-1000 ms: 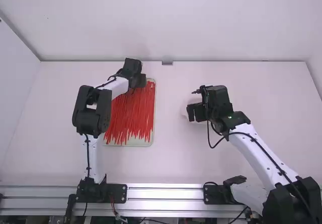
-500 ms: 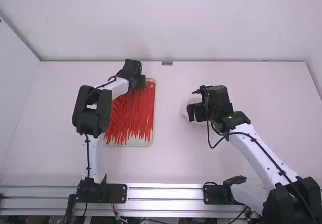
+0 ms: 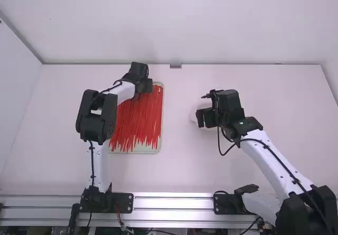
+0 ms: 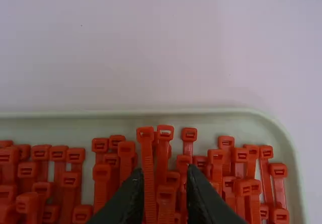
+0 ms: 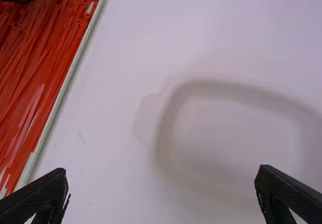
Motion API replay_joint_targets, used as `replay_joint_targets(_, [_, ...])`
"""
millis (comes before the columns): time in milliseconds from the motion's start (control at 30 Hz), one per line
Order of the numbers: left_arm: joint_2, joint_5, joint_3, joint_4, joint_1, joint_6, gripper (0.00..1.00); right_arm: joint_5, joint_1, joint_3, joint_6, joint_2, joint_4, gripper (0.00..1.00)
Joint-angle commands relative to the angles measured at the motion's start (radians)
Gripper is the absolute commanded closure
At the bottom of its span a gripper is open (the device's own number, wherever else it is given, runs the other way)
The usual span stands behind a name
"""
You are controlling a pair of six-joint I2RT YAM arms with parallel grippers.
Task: Fasten the cable tie
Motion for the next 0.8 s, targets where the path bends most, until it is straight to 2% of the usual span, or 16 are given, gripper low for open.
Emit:
replay_joint_targets(0, [0.016, -0.007, -0.004, -0.002, -0.003, 0.001, 0.76, 0.001, 0.004, 0.038, 0.000, 0.004, -0.005, 0.01])
replay_joint_targets(767, [0.016, -0.008, -0.005, -0.012, -0.007, 0.005, 0.78, -0.003, 0.003, 0.038, 0.000, 0.004, -0.005, 0.01])
